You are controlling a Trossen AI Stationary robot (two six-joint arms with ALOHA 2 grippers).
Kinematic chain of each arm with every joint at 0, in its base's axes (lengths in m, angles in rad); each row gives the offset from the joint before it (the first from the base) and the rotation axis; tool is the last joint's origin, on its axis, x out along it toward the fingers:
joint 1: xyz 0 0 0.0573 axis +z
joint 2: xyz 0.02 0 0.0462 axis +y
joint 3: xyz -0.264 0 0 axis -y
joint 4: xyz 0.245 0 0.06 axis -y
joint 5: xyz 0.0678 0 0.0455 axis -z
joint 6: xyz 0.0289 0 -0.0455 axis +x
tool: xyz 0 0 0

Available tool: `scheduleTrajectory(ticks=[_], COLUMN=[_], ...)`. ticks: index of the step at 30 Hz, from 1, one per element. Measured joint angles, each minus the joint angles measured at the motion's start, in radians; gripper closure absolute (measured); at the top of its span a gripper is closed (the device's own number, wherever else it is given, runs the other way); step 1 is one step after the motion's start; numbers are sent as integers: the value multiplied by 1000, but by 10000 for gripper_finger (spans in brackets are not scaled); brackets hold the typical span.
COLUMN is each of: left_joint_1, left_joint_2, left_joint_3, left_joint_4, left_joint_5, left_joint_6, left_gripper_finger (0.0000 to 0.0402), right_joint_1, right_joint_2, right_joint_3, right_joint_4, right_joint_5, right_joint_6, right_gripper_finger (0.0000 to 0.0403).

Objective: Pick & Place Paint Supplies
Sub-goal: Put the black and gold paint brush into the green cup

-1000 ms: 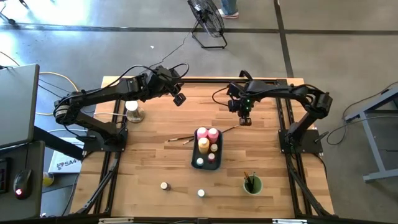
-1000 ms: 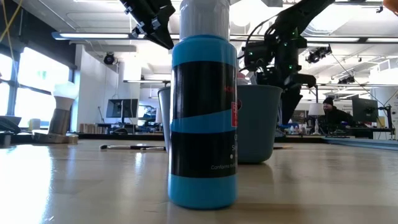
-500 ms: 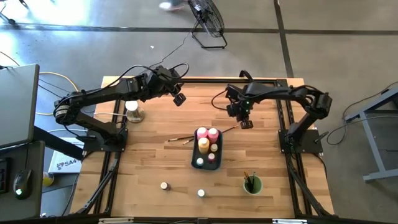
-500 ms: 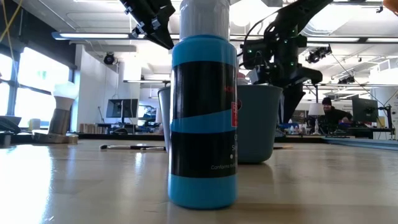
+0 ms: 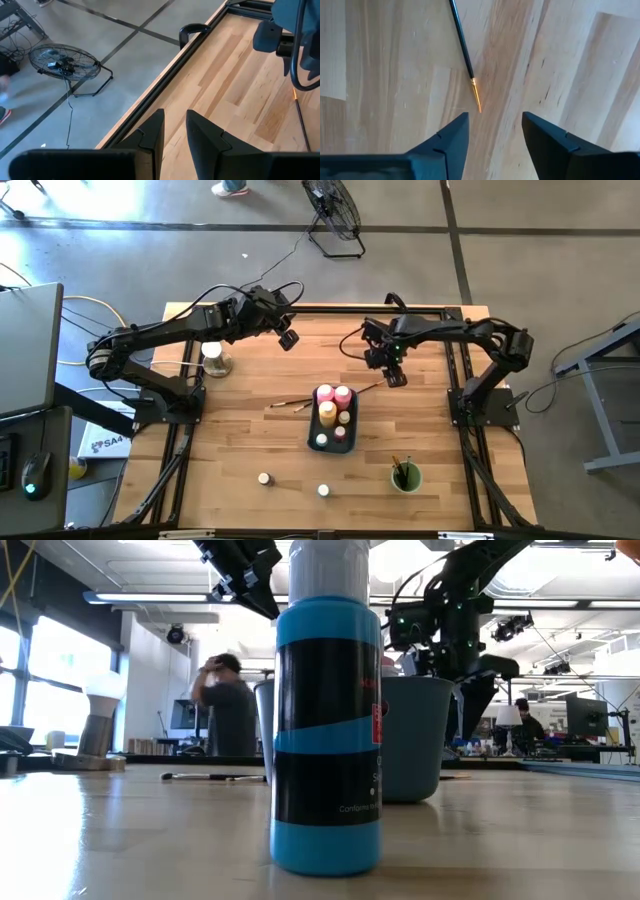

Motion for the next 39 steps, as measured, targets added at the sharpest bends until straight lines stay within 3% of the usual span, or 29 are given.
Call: scheduleTrajectory(ticks=[5,11,27,39], left_joint_1=[0,0,0,0], left_joint_2=[0,0,0,0], left_joint_3=[0,0,0,0], left_joint_4=[0,0,0,0], left_joint_5=[0,0,-16,-17], left_joint_6=[0,2,3,0], left_gripper_finger=[325,325,325,325], right_joint_1=[0,12,14,32], right_joint_2=[1,2,2,1], right_joint_3=[-50,-100,-100,-144], right_joint_4=[57,97,139,170], right_joint_5=[-11,55,12,70], right_joint_6=[28,38,37,64], right_gripper_finger=[240,253,254,254])
